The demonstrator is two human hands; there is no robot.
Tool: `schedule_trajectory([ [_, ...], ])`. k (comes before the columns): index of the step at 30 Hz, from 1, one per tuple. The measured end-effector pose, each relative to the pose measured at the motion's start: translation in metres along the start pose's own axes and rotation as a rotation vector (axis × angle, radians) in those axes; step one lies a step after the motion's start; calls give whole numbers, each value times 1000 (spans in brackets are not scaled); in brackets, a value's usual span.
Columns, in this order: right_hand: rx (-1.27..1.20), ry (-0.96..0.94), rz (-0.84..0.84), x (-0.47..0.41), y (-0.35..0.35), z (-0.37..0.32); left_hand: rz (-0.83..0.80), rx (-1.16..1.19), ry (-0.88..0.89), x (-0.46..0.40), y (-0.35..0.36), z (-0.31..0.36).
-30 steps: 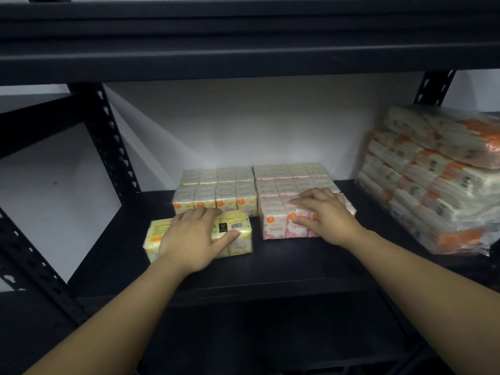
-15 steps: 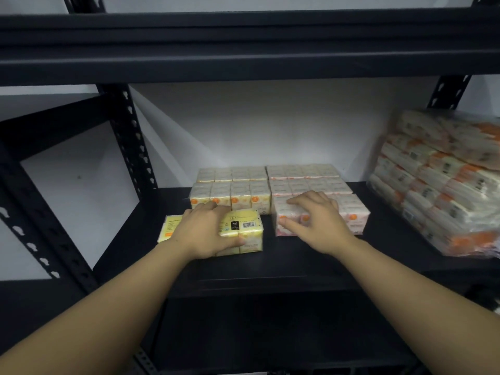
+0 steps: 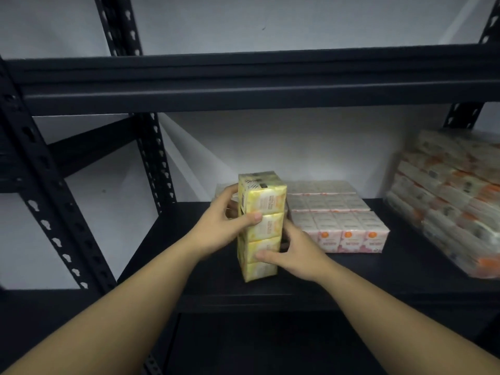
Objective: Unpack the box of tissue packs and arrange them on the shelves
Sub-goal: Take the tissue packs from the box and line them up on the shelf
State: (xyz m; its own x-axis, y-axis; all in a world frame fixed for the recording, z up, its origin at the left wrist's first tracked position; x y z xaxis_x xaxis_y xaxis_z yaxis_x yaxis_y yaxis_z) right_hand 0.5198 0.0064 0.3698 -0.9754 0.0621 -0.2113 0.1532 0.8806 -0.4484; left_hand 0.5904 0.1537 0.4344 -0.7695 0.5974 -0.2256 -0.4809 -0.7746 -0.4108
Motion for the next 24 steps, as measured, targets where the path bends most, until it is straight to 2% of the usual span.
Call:
schedule_trajectory([
  [4,-108,15,28,-3,-2,4,-1,51,-29,0,-9,-3],
  [13,32,9,43,-6,-16,0,36,-366,182,-4,-45,50],
  [17,70,-7,96,-5,-38,-4,15,-317,114,7,-55,21],
  [21,186,-29,67,-1,-35,-8,4,-226,11,31,-57,-32],
  [24,326,-34,6,-2,-17,-6,-29,-315,-76,54,-51,-70],
])
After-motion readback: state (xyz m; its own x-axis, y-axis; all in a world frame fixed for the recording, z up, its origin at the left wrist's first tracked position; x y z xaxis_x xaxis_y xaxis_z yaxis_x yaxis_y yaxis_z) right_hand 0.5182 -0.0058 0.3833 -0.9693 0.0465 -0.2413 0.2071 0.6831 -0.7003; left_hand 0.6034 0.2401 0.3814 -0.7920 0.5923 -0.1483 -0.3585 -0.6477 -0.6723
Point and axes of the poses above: each hand's wrist, its own x-axis away from the middle knuckle, its own y-axis out of the palm, z = x × y, the point moved 10 cm from there along -x, towards the middle knuckle, and after that the axes turned 4 degrees about -x, right-handed, at the moved point
